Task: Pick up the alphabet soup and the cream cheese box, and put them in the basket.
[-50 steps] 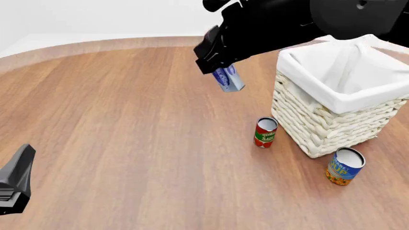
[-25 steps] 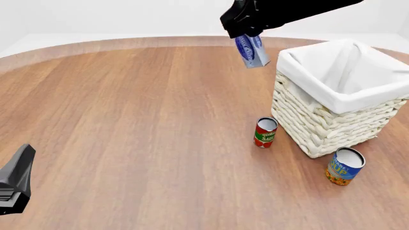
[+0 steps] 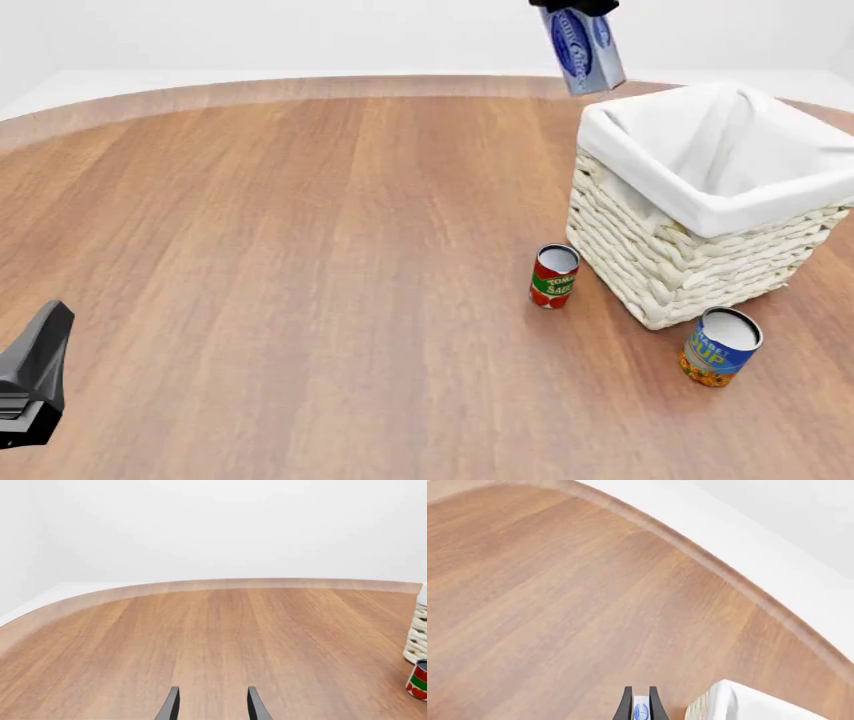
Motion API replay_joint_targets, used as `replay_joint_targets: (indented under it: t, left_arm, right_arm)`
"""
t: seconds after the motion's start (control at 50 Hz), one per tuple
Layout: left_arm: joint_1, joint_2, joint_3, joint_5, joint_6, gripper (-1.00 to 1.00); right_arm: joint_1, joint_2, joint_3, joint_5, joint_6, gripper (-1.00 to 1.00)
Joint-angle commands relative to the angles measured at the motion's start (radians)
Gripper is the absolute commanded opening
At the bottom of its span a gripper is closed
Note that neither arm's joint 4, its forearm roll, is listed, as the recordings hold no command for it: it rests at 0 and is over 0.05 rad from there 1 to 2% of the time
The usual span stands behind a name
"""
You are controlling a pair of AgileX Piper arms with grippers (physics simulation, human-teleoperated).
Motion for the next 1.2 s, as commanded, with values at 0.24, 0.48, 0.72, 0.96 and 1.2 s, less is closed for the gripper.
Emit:
replay_joint_targets:
  t: [0.24, 0.48, 0.72, 0.96, 1.2]
  left_arm:
    - [0.000, 0.000, 0.000, 0.000, 0.000, 1.00]
    - [0.000, 0.000, 0.000, 0.000, 0.000, 1.00]
    - [0.000, 0.000, 0.000, 0.000, 0.000, 1.00]
    - [0.000, 0.000, 0.000, 0.000, 0.000, 1.00]
    - [0.000, 0.000, 0.000, 0.000, 0.000, 1.00]
  right_arm:
    - [-0.096, -0.054, -0.017, 0.029, 0.005, -1.00]
    - [-0.157, -0.081, -0.016, 0.042, 0.004, -1.00]
    - [-0.230, -0.095, 0.003, 0.036, 0.001, -1.00]
    - [-0.289, -0.098, 0.079, 0.012, -0.002, -1.00]
    - [-0.349, -0.083, 0.130, -0.016, 0.010, -1.00]
